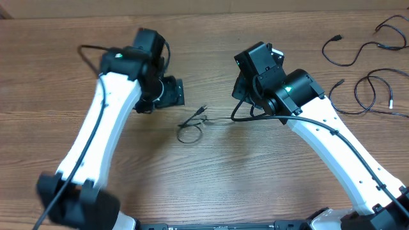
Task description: Untangle cables
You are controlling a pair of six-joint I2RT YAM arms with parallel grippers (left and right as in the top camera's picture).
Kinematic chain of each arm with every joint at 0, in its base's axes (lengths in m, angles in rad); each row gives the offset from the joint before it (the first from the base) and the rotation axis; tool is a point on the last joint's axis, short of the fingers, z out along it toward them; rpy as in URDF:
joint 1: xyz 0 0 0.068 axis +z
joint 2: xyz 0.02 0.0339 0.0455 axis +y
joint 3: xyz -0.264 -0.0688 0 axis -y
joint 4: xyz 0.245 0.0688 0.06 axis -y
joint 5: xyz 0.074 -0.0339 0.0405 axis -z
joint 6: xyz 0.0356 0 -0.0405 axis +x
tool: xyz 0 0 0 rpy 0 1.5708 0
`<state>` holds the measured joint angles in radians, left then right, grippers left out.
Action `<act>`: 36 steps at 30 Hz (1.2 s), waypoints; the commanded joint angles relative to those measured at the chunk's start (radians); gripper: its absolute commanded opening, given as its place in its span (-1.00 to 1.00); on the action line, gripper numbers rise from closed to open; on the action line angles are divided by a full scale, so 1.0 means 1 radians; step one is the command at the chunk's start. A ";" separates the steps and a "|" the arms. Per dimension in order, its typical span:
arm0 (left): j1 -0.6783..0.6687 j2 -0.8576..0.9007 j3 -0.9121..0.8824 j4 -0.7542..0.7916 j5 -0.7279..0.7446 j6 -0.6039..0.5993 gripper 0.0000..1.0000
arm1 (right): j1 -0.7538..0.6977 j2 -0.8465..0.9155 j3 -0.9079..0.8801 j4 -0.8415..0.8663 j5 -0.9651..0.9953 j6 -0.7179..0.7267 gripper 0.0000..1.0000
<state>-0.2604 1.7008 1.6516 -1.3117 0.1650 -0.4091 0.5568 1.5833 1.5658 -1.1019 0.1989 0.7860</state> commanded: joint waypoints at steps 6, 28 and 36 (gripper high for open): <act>0.003 -0.179 0.044 0.006 0.022 0.020 0.51 | -0.003 -0.004 0.006 0.008 0.006 0.011 -0.64; -0.023 0.208 -0.125 -0.028 0.122 0.019 0.75 | -0.002 -0.003 0.006 0.014 -0.081 -0.009 0.42; -0.040 0.321 -0.125 0.024 0.149 -0.074 0.73 | -0.002 -0.003 0.006 0.014 -0.081 -0.009 0.43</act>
<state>-0.2943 1.9831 1.5356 -1.2942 0.2775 -0.4442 0.5568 1.5833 1.5658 -1.0927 0.1184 0.7837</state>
